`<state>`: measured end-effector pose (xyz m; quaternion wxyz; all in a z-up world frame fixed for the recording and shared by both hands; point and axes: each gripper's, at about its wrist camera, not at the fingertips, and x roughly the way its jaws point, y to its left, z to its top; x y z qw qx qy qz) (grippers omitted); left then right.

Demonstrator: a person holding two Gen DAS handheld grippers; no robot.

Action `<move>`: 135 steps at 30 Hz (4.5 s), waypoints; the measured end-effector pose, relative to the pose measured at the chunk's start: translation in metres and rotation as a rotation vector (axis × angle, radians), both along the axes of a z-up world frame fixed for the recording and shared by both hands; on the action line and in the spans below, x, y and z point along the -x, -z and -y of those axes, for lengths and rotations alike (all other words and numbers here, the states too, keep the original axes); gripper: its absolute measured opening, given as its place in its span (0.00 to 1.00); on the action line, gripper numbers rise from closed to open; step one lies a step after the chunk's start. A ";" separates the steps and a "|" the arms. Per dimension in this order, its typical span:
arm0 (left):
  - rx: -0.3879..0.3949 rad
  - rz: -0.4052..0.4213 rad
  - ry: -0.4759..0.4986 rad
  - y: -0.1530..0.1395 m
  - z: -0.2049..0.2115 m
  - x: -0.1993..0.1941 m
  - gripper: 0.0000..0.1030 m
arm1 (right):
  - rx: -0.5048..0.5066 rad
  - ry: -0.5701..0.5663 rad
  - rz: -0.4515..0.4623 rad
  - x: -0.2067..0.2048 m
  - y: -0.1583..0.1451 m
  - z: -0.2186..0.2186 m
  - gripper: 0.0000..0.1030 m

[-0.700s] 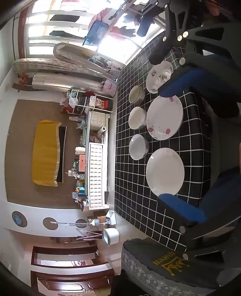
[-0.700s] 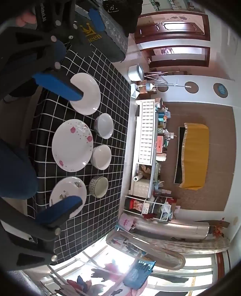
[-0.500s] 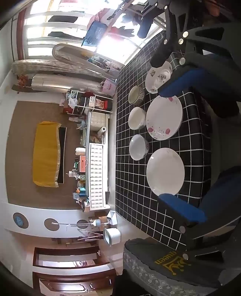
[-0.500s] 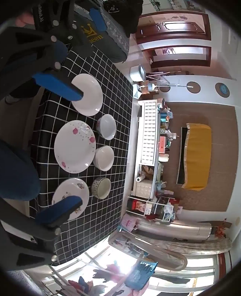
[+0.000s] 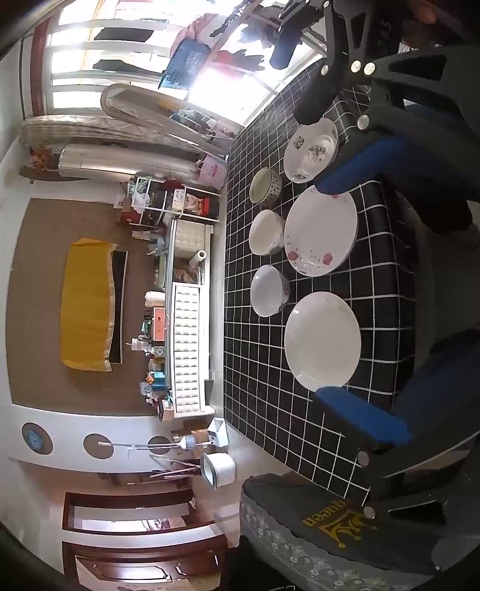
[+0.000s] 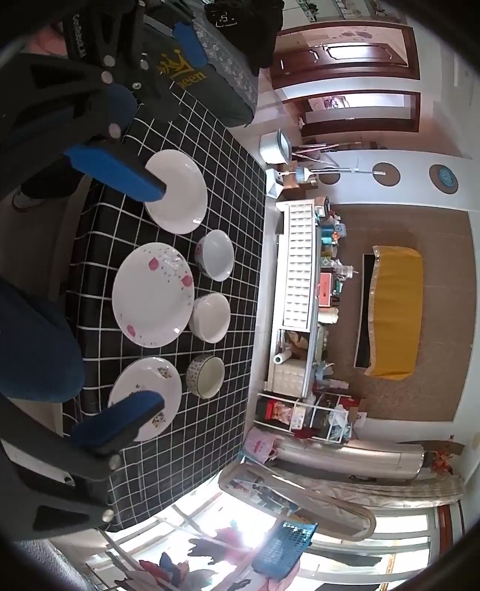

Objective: Organize plates and bowls

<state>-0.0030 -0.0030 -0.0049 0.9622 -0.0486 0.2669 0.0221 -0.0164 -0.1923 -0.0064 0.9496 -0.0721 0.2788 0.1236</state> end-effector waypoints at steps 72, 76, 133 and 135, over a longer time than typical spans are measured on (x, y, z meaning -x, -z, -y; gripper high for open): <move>-0.010 0.003 0.022 -0.020 0.006 0.007 1.00 | -0.013 0.012 -0.034 0.003 -0.015 0.004 1.00; 0.001 0.004 0.033 -0.029 0.001 0.001 1.00 | -0.035 0.015 -0.058 -0.010 -0.022 0.000 1.00; 0.242 -0.659 -0.208 0.176 -0.199 -0.216 0.76 | 0.142 -0.202 -0.611 -0.249 0.179 -0.167 0.54; 0.244 -0.673 -0.216 0.180 -0.200 -0.218 0.76 | 0.142 -0.191 -0.633 -0.252 0.185 -0.165 0.54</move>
